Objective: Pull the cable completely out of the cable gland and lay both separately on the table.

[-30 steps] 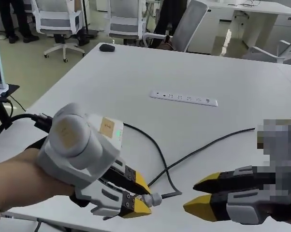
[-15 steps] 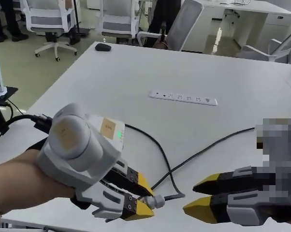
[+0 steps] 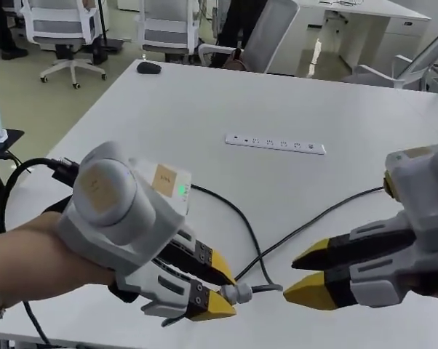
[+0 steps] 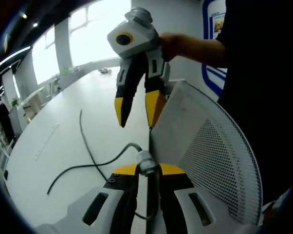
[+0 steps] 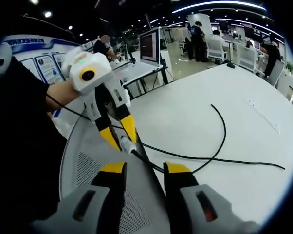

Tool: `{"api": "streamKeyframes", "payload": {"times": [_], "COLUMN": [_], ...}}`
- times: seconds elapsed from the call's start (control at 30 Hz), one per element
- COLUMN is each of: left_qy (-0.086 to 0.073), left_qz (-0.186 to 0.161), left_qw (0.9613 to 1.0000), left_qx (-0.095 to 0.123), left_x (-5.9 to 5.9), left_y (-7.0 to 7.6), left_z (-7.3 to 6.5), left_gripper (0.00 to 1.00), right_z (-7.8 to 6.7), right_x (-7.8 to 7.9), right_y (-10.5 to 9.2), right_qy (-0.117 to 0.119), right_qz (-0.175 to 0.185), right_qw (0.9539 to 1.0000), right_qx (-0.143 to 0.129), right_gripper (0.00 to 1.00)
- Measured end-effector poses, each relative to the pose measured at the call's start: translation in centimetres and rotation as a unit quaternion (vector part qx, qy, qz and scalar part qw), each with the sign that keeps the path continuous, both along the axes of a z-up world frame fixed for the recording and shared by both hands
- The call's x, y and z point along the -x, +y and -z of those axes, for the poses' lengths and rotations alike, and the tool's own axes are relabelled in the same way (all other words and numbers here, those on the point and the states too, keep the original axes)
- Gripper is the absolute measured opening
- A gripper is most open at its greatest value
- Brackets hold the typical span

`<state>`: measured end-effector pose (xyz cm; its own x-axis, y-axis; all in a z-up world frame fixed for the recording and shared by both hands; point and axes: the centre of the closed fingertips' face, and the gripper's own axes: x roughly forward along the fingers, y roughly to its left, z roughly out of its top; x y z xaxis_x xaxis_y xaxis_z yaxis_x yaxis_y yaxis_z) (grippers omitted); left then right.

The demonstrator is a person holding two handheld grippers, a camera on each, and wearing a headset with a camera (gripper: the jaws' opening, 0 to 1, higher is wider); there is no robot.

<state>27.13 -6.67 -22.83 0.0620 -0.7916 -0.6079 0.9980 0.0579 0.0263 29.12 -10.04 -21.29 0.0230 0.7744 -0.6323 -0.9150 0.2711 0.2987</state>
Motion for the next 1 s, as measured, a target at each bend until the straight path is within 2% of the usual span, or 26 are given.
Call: {"api": "streamKeyframes", "payload": {"times": [0.07, 0.17, 0.23, 0.27, 0.3, 0.37, 0.4, 0.43, 0.47, 0.57, 0.67, 0.73, 0.77, 0.93, 1.0], "left_qy": [0.003, 0.011, 0.011, 0.010, 0.008, 0.007, 0.005, 0.002, -0.001, -0.001, -0.007, -0.009, -0.010, -0.009, -0.012], "left_qz": [0.002, 0.001, 0.006, 0.012, 0.016, 0.019, 0.022, 0.026, 0.027, 0.032, 0.034, 0.033, 0.033, 0.030, 0.029], "left_qw": [1.0000, 0.9999, 0.9999, 0.9999, 0.9998, 0.9998, 0.9997, 0.9997, 0.9996, 0.9995, 0.9993, 0.9992, 0.9992, 0.9992, 0.9990], "left_qx": [0.004, 0.004, 0.001, 0.001, 0.002, 0.002, 0.001, -0.001, -0.002, -0.008, -0.017, -0.020, -0.020, -0.026, -0.033], "left_x": [0.0, -0.1, -0.1, 0.0, 0.0, -0.1, -0.1, 0.0, 0.0, 0.3, 0.4, 0.4, 0.4, 0.5, 0.5], "left_y": [-0.4, -0.9, -1.3, -1.5, -1.8, -2.3, -2.4, -2.6, -2.8, -3.1, -3.4, -3.5, -3.5, -3.9, -3.9], "left_z": [0.0, 0.0, 0.1, 0.0, 0.0, -0.1, -0.1, -0.1, -0.1, 0.1, 0.4, 0.4, 0.4, 0.6, 0.9], "left_gripper": [0.17, 0.17, 0.17, 0.17, 0.17, 0.17, 0.17, 0.17, 0.17, 0.17, 0.17, 0.17, 0.17, 0.17, 0.17], "right_z": [0.3, 0.5, 0.3, 0.4, 0.7, 1.3, 1.8, 2.0, 2.2, 2.0, 1.8, 1.8, 2.0, 2.6, 2.9], "right_x": [-0.1, 0.8, 1.4, 1.7, 2.2, 2.4, 2.3, 2.3, 2.3, 2.2, 2.4, 2.9, 3.1, 3.3, 3.4], "right_y": [0.0, 0.5, 1.1, 1.1, 0.9, 0.7, 0.5, 0.5, 0.5, 0.9, 0.9, 0.8, 0.8, 0.8, 0.8], "right_qy": [0.003, 0.032, 0.046, 0.054, 0.060, 0.074, 0.071, 0.073, 0.089, 0.108, 0.110, 0.119, 0.116, 0.108, 0.097], "right_qz": [-0.029, -0.075, -0.111, -0.127, -0.160, -0.180, -0.203, -0.213, -0.214, -0.221, -0.235, -0.245, -0.250, -0.256, -0.254], "right_qw": [0.9996, 0.9967, 0.9925, 0.9902, 0.9850, 0.9809, 0.9765, 0.9743, 0.9727, 0.9688, 0.9652, 0.9617, 0.9608, 0.9605, 0.9625], "right_qx": [0.006, -0.001, -0.021, -0.022, -0.020, -0.011, -0.005, -0.008, -0.008, -0.030, -0.036, -0.035, -0.030, -0.014, -0.003], "right_gripper": [0.31, 0.31, 0.31, 0.31, 0.31, 0.31, 0.31, 0.31, 0.31, 0.28, 0.18, 0.15, 0.15, 0.13, 0.13]}}
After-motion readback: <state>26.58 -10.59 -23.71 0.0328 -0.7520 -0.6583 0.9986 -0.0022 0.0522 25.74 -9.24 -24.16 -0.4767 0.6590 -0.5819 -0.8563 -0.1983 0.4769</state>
